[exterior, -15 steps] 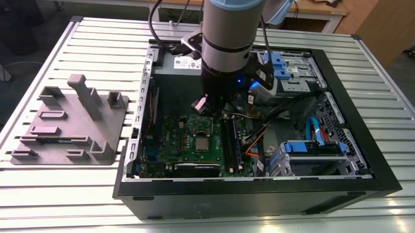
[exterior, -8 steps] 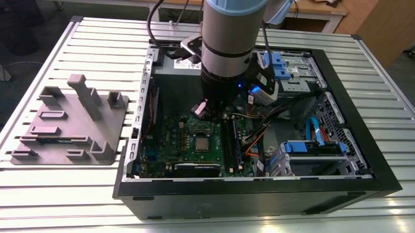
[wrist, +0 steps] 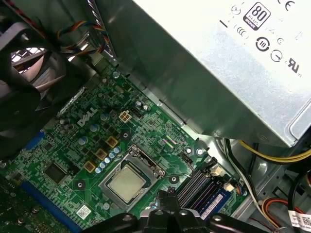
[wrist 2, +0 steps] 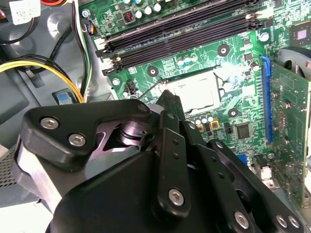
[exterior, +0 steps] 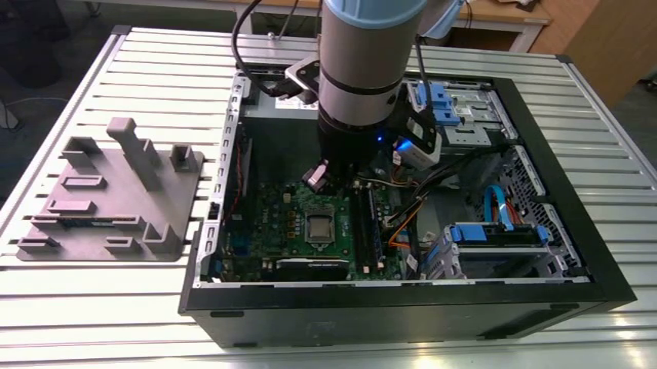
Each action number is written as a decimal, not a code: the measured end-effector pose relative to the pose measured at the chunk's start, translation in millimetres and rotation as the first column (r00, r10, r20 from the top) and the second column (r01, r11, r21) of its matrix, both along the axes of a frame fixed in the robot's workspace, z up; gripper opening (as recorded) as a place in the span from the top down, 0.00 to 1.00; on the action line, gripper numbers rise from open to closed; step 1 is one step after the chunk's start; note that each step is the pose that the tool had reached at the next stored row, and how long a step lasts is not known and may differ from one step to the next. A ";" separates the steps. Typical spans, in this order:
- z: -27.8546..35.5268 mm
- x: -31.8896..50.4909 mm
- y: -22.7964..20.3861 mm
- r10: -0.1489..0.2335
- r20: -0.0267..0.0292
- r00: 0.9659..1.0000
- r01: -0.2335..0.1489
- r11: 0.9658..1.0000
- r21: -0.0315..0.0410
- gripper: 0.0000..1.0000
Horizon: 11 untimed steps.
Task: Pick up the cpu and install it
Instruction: 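Close the cpu cover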
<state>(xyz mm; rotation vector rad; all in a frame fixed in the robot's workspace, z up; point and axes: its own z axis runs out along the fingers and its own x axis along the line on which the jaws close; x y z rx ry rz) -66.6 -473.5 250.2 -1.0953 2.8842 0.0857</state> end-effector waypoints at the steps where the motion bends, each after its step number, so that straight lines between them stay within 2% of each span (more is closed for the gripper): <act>1: 0.0 0.0 0.0 0.000 0.000 1.000 0.000 1.000 -0.002 0.90; 2: 0.0 0.0 0.4 0.000 0.000 1.000 0.000 1.000 -0.005 0.90; 11: 1.0 0.0 0.5 0.000 0.000 1.000 0.000 1.000 -0.005 0.90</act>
